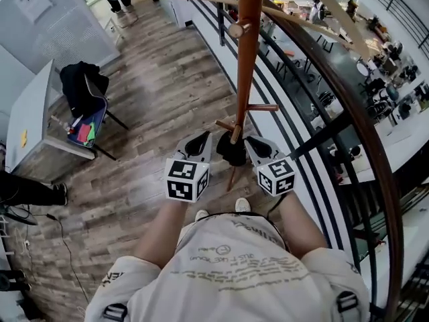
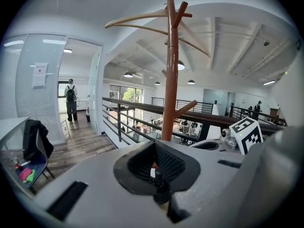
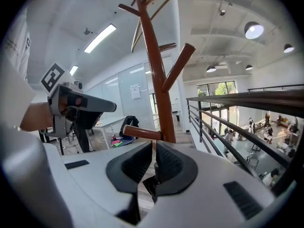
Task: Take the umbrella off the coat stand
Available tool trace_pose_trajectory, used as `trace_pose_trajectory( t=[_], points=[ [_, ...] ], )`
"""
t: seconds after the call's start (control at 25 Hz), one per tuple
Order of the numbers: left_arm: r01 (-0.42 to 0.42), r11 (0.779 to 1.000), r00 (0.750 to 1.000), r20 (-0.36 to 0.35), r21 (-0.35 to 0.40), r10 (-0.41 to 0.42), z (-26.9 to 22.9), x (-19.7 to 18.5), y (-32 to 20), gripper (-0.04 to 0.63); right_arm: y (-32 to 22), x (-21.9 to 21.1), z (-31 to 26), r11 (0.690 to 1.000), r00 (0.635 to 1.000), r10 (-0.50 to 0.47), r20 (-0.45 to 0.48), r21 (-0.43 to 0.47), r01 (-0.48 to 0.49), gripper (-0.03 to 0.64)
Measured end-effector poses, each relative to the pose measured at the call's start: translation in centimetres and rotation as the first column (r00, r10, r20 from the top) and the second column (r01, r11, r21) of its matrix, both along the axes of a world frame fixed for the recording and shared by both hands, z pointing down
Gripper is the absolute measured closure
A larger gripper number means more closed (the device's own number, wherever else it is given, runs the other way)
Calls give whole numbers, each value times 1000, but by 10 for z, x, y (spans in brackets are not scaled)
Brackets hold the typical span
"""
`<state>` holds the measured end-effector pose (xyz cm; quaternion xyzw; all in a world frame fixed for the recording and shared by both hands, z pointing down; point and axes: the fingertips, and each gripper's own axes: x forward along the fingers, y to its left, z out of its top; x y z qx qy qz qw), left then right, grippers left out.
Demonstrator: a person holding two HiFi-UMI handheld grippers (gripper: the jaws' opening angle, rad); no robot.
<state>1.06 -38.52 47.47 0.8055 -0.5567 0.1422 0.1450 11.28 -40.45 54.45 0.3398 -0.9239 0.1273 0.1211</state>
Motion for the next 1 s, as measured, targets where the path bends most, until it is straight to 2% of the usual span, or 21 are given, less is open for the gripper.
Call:
trace_pose_trajectory(
  t=[0.12,0.24,0.64,1.0],
  points=[
    [56,998,998,4,-4,-56,0,-2,-4,591,-11,-2,13,999,999,-38,-15,-22,38,607],
    [113,993,994,4,-11,-113,3,-5,-1,591,-16,-4,29,996,996,-80,-29,-41,79,555],
    [271,962,962,0,-39,-272,17,-20,17,591,-33,-18,60,988,990,-137,-42,-72,134,546],
    [348,936,937,11,-55,-348,23,-33,32,591,-40,-30,70,986,984,-162,-74,-61,158,554]
  ],
)
